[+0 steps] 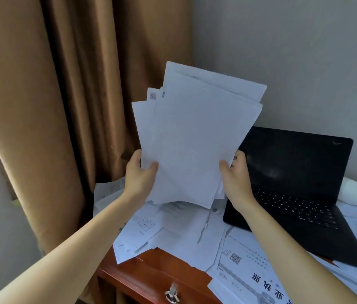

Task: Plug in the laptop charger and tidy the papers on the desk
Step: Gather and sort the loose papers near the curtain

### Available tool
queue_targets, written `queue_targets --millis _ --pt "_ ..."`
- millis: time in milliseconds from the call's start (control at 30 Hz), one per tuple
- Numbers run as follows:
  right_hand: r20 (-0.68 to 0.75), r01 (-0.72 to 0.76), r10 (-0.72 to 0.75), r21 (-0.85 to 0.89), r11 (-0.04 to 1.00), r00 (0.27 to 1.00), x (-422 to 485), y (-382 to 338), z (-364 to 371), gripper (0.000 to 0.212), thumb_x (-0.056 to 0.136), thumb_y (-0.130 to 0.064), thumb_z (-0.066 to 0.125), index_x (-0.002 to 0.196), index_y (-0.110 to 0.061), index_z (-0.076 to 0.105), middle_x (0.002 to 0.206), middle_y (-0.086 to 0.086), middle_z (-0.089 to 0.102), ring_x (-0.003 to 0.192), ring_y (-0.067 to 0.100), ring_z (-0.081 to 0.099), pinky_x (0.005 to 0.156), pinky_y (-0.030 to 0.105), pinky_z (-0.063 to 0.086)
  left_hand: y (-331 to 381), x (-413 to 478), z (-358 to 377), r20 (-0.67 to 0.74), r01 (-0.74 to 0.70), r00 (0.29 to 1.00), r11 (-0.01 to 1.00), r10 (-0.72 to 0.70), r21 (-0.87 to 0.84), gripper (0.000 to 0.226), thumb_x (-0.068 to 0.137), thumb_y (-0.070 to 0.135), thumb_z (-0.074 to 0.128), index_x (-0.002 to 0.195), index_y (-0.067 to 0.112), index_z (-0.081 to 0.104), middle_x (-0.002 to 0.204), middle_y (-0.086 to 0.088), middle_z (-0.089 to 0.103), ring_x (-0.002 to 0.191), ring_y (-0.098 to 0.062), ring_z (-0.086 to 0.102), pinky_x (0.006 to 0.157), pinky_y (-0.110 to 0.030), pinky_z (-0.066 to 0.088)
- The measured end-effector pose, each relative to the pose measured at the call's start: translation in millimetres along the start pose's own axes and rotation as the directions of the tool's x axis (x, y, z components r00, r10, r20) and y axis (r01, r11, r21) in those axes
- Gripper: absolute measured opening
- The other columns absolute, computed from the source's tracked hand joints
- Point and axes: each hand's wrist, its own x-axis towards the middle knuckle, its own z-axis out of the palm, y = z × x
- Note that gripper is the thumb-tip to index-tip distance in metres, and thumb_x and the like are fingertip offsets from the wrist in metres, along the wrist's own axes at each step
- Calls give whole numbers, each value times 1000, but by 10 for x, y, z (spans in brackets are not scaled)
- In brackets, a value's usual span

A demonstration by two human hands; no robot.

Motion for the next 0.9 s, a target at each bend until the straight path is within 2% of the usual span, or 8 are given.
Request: queue_targets --millis 133,267,400,533,667,767,833,900 --pt "132 -119 122 -32 992 984 -129 139 95 29 103 -16 53 131 -23 51 127 -8 64 116 6 61 101 29 48 -109 -57 -40 34 78 996 997 -77 -29 22 101 13 63 120 24 59 113 11 69 104 -6 66 82 -24 53" --pt "208 -93 108 -79 993 972 -199 154 174 30 108 -24 45 136 -34 44 128 -21 58 118 -7 53 101 17 39 -101 -76 -50 29 94 995 993 -93 -64 21 103 18 60 123 23 58 117 9 68 107 -7 65 79 -21 51" --pt "164 -107 122 -95 990 979 -144 44 201 30 108 -32 42 134 -19 47 123 -7 61 117 7 58 98 24 45 -9 -34 -56 20 66 998 994 -64 -87 24 104 18 59 127 24 60 118 7 71 107 -13 68 86 -31 56" --pt "99 -8 10 -20 1000 995 -176 -9 209 23 107 -21 47 130 -19 53 121 -10 65 111 -1 62 99 19 49 -1 -16 -77 11 -1 1000 998 2 -65 24 102 13 60 123 24 63 115 9 73 103 -9 70 85 -29 57" --pt "127 -86 92 -55 995 988 -280 175 211 22 104 -14 49 120 -29 54 117 -16 65 102 -10 62 97 23 49 -222 -123 -48 31 62 998 998 -63 29 35 100 6 59 129 25 59 118 11 69 110 -11 67 93 -33 56" --pt "152 -109 120 -79 991 981 -349 282 185 31 104 -10 48 120 -35 52 118 -18 64 103 -11 61 91 17 48 -376 -193 -29 32 61 997 991 -65 119 41 102 5 55 139 22 56 123 10 67 114 -13 64 99 -38 54" --pt "148 -104 115 -79 991 982 -345 293 164 30 104 -9 47 121 -32 53 118 -17 65 104 -9 62 89 15 48 -380 -193 -20 18 53 998 990 -56 131 38 102 1 52 134 20 59 116 12 68 108 -8 65 95 -35 55" --pt "130 -93 102 -75 993 986 -298 254 153 25 104 -8 46 121 -25 55 115 -15 66 100 -8 63 86 14 49 -308 -161 -12 17 31 999 992 -34 122 35 100 -4 49 122 20 62 108 12 69 92 5 65 83 -24 55"
